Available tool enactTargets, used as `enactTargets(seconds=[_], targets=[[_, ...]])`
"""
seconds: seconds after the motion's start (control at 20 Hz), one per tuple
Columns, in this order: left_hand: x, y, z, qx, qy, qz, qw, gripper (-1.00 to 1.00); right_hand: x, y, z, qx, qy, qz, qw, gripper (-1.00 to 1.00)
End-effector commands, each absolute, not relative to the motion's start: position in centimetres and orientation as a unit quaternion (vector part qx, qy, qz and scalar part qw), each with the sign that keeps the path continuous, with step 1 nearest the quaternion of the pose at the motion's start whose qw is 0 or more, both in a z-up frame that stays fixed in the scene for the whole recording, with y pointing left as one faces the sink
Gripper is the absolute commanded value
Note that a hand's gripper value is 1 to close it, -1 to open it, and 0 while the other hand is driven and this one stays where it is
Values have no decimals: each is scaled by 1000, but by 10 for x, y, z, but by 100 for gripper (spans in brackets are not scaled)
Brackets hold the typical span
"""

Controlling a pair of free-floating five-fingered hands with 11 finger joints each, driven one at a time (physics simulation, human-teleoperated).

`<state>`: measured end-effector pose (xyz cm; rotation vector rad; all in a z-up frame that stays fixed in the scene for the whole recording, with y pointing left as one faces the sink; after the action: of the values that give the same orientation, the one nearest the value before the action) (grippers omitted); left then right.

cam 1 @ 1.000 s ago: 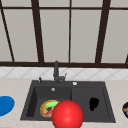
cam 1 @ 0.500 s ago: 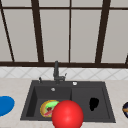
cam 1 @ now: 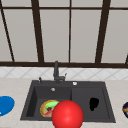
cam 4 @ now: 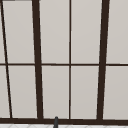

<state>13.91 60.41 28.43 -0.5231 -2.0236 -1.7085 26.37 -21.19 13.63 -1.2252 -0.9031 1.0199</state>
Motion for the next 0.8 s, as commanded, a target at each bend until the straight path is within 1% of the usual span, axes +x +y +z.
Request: enactTargets(seconds=[0.0,0.5,0.75], targets=[[150,582,291,-183,-714,-638,224,100,264,-212,136,-530,-391,442,609,0],[194,549,285,-167,-726,-622,242,100,264,-212,136,-530,-391,442,609,0],[217,535,283,-166,-725,-624,241,100,264,-212,136,-530,-391,442,609,0]])
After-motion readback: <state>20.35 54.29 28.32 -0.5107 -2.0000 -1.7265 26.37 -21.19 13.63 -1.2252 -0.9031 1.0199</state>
